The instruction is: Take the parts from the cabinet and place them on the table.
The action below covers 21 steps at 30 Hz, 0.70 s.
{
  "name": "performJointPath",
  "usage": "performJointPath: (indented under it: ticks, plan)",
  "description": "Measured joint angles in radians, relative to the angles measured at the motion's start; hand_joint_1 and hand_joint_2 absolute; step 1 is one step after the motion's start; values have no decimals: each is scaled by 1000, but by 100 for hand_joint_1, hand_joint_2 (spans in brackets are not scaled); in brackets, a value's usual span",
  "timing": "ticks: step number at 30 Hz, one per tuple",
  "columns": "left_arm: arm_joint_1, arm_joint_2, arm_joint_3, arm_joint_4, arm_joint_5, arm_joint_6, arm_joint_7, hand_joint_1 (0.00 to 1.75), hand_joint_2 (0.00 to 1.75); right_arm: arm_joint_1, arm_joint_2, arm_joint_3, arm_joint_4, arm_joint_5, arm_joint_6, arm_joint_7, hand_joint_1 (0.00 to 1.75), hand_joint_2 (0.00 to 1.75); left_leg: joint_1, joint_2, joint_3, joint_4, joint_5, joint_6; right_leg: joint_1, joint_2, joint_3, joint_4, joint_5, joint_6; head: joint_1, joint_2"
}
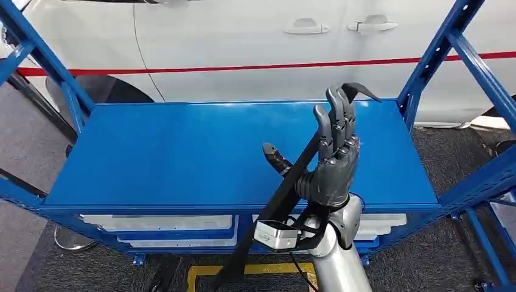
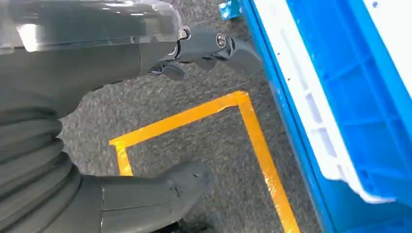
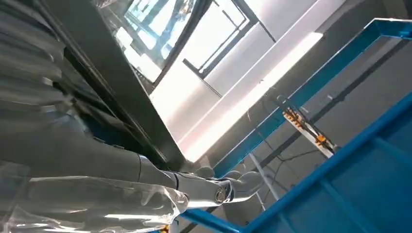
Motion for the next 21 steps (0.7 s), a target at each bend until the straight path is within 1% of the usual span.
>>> performJointPath:
  ticks: [1, 2, 3, 4, 5, 6, 7, 8, 9, 10, 11, 12, 13, 14, 15, 16, 17, 18, 20, 21]
  plan:
    - [1, 0, 0, 0, 0, 0, 1, 0, 175, 0, 0, 0, 0, 2, 0, 0, 0, 175, 2, 1, -4, 8, -10, -5, -6, -2, 3, -4, 3, -6, 0, 0]
    - [0, 0, 0, 0, 0, 1, 1, 0, 175, 0, 0, 0, 0, 2, 0, 0, 0, 175, 2, 1, -15, 40, -36, -11, -7, -4, 4, -5, 3, -11, -1, 0]
    - [0, 0, 0, 0, 0, 3, 3, 0, 175, 1, 0, 0, 0, 2, 0, 0, 0, 175, 4, 1, -44, 104, -74, -16, -7, -5, 3, -5, 3, -13, 0, 0]
    - [1, 0, 0, 0, 0, 5, 10, 0, 175, 1, 0, 0, 1, 2, 0, 0, 0, 175, 7, 1, -81, 185, -112, -21, -5, -6, 3, -5, 2, -16, -1, 0]
    - [3, 0, 0, 0, 1, 7, 18, 0, 175, 1, 0, 0, 1, 1, 0, 0, 0, 175, 8, 1, -114, 255, -139, -23, -4, -6, 2, -5, 1, -16, 0, 0]
    - [7, 0, 0, 0, 2, 8, 24, 0, 175, 2, 0, 0, 2, 0, 0, 0, 0, 175, 8, 1, -134, 299, -146, -24, -3, -5, 3, -5, 1, -17, -1, 0]
    - [9, 0, 0, 0, 3, 8, 29, 0, 175, 3, 0, 0, 3, -2, 0, 0, 0, 175, 8, 1, -134, 294, -129, -22, -2, -4, 4, -5, 1, -17, 0, 0]
    - [10, 0, 0, 0, 6, 6, 35, 0, 175, 4, 0, 0, 3, -3, 0, 0, 0, 175, 8, 1, -111, 243, -90, -18, -1, -3, 5, -5, 1, -17, -1, 0]
    - [9, 0, 0, 0, 10, 6, 44, 0, 175, 4, 0, 0, 3, -4, 0, -1, 0, 175, 7, 1, -72, 158, -41, -11, 1, -2, 7, -5, 1, -17, 0, 0]
    - [8, 0, 0, 0, 11, 6, 51, 0, 175, 4, 0, 0, 3, -4, 0, -2, 0, 175, 6, 0, -26, 63, 4, -2, 2, -1, 11, -5, 0, -16, 0, 0]
    - [7, 0, 0, 0, 12, 6, 58, 0, 175, 4, 0, 0, 3, -5, 0, -2, 0, 175, 1, 0, -2, 12, 2, 7, 0, -1, 11, -7, 0, -15, 0, 0]
    - [6, 1, 0, 0, 14, 6, 63, 0, 175, 4, 0, 0, 3, -5, 0, -2, 0, 175, -4, 0, 4, -3, 2, 10, 5, -1, 8, -6, 0, -11, -1, 0]
    - [6, 1, 0, 0, 16, 6, 69, 0, 175, 4, 0, 0, 3, -5, 0, -2, 0, 175, -6, 0, 2, -3, 0, 11, 2, -2, 5, -8, 4, -4, 0, 0]
    - [8, 1, 0, 0, 17, 6, 75, 0, 175, 4, 0, 0, 3, -5, 0, 0, 0, 175, -8, -1, 1, -3, 1, 12, 0, -2, 6, -12, 6, 0, -1, 0]
    - [9, 1, 0, 0, 19, 6, 83, 0, 175, 4, 0, 0, 3, -4, 0, 0, 0, 175, -8, -1, 2, -7, 4, 16, 1, -3, 9, -17, 9, 6, 0, 0]
    - [9, 1, 0, 0, 19, 6, 90, 0, 175, 4, 0, 0, 1, -1, 0, 2, 0, 175, 6, 0, 14, -33, 17, 24, 6, -3, 10, -15, 3, 13, 0, 0]
    - [8, 0, 1, 0, 19, 6, 97, 0, 175, 5, -1, 0, 0, 0, 0, 5, 0, 175, 4, 3, 19, -40, 22, 25, 4, -5, 6, 2, -11, 16, 0, 0]
    - [7, -2, 1, 0, 19, 6, 104, 0, 175, 5, -1, 0, -2, 0, 0, 7, 0, 175, 4, 4, 19, -41, 26, 32, 4, -4, -16, 51, -47, 16, 0, 0]
    - [6, -3, 4, 0, 23, 6, 121, 0, 175, 6, -2, 0, -2, 2, 0, 11, 0, 175, 3, 6, 15, -38, 26, 33, 2, -4, -86, 204, -126, 20, 0, 0]
    - [8, -3, 5, 0, 24, 6, 127, 0, 175, 7, -3, 0, -3, 2, 0, 11, 0, 175, 3, 6, 12, -34, 26, 33, 2, -5, -111, 256, -143, 22, 0, 0]
